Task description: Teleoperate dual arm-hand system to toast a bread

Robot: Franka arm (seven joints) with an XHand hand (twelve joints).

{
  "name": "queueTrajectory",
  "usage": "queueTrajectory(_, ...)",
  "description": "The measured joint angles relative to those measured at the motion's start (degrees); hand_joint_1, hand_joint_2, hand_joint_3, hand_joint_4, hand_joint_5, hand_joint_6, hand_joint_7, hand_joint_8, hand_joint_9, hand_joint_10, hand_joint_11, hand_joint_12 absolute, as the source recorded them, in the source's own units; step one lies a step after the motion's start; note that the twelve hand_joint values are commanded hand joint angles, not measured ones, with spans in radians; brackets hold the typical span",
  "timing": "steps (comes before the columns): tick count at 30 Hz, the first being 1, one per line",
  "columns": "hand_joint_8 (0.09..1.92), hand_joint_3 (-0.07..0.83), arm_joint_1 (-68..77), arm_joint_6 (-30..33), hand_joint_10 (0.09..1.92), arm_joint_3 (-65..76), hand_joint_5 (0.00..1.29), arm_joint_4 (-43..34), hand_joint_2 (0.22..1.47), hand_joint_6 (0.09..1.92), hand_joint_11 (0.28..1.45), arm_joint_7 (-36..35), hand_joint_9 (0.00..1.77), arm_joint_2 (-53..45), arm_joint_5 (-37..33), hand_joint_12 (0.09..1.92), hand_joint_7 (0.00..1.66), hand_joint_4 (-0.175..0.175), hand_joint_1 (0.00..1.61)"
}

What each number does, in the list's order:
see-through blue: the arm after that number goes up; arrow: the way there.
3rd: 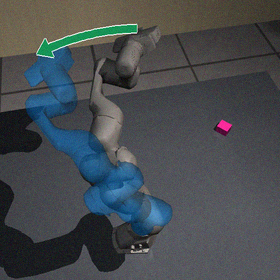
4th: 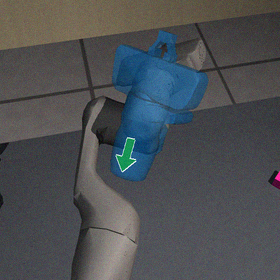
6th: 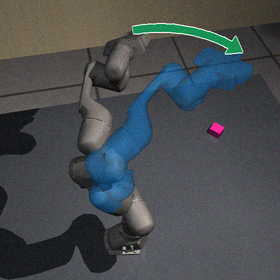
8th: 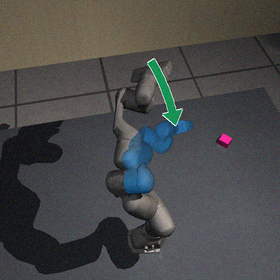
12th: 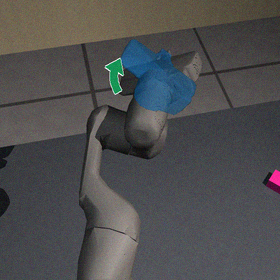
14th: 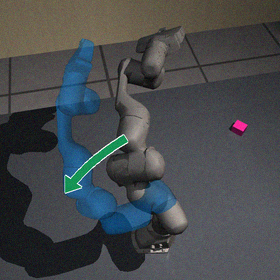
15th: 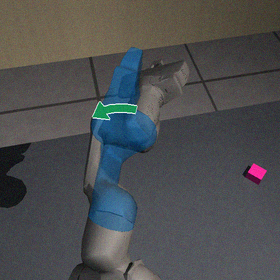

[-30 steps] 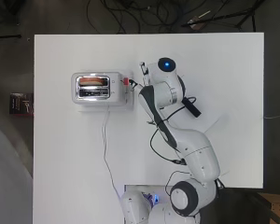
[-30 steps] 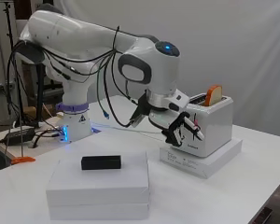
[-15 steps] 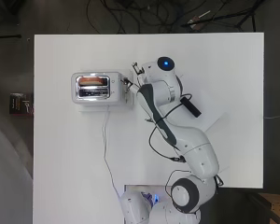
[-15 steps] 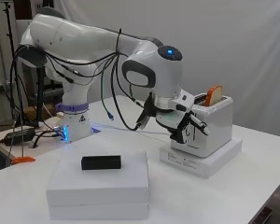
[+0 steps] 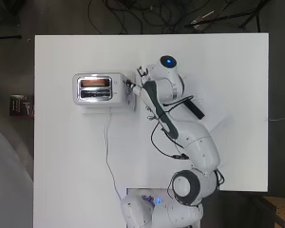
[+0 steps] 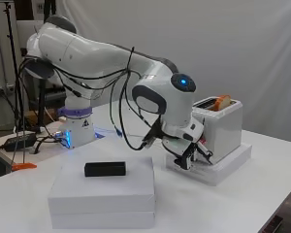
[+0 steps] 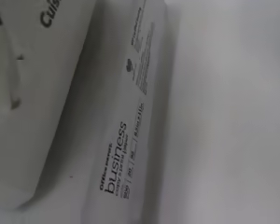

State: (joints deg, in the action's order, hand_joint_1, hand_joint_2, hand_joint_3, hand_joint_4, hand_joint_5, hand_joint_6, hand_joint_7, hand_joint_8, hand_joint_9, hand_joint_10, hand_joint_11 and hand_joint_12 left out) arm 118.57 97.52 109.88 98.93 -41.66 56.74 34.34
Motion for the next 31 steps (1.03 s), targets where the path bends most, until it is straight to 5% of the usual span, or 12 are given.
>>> queueTrajectory(6, 1.92, 0.010, 1.6, 2.6, 1.92, 3.7, 0.46, 0.8, 1.20, 0.09, 1.17, 0.9, 1.57, 1.8, 0.0, 1.91, 1.22, -0.113, 0.10)
queueTrajectory(9, 1.92, 0.004, 1.7, 0.5, 1.92, 2.4, 0.58, 0.2, 1.22, 0.09, 1.16, 1.9, 1.54, 1.6, 0.3, 1.92, 1.23, -0.080, 0.03)
queueTrajectory(14, 1.92, -0.005, -4.2, -0.5, 1.92, -11.0, 0.62, -0.3, 1.18, 0.09, 0.89, 1.7, 1.30, -0.1, 4.9, 1.86, 1.02, -0.065, 0.00)
queueTrajectory(16, 1.92, -0.005, -8.6, -1.8, 1.92, -19.9, 0.59, 0.7, 1.15, 0.09, 0.69, 1.2, 1.12, -0.5, 6.0, 1.61, 0.88, -0.068, 0.00)
queueTrajectory(19, 1.48, -0.001, -14.8, -3.7, 1.47, -32.2, 0.52, 3.7, 1.13, 0.09, 0.62, 3.3, 0.89, -0.9, 8.5, 0.68, 0.72, -0.073, 0.00)
queueTrajectory(20, 1.56, 0.000, -17.1, -4.3, 1.53, -35.8, 0.53, 5.2, 1.14, 0.09, 0.63, 4.0, 0.91, -1.0, 9.1, 0.72, 0.73, -0.070, 0.00)
queueTrajectory(23, 1.88, -0.001, -25.4, -5.6, 1.83, -44.9, 0.51, 10.9, 1.16, 0.09, 0.61, 5.2, 1.01, -0.8, 10.3, 1.34, 0.77, -0.081, 0.00)
queueTrajectory(24, 1.58, -0.003, -27.8, -5.9, 1.55, -46.8, 0.41, 13.1, 1.14, 0.09, 0.54, 5.9, 0.92, -0.8, 11.1, 1.05, 0.71, -0.102, 0.00)
queueTrajectory(25, 1.05, -0.003, -29.3, -6.1, 1.03, -47.7, 0.31, 14.6, 1.11, 0.09, 0.47, 6.3, 0.77, -0.8, 11.8, 0.66, 0.63, -0.110, 0.00)
queueTrajectory(27, 0.32, -0.002, -30.6, -6.6, 0.32, -48.3, 0.24, 16.1, 1.07, 0.09, 0.40, 7.3, 0.54, -0.9, 13.1, 0.20, 0.47, -0.091, 0.00)
queueTrajectory(29, 0.09, 0.000, -31.4, -6.9, 0.09, -48.6, 0.21, 16.2, 1.06, 0.09, 0.40, 9.3, 0.47, -1.0, 13.4, 0.09, 0.42, -0.081, 0.01)
queueTrajectory(31, 0.09, 0.001, -32.4, -7.2, 0.09, -49.1, 0.19, 16.6, 1.06, 0.09, 0.39, 11.3, 0.43, -1.0, 13.0, 0.09, 0.37, -0.074, 0.02)
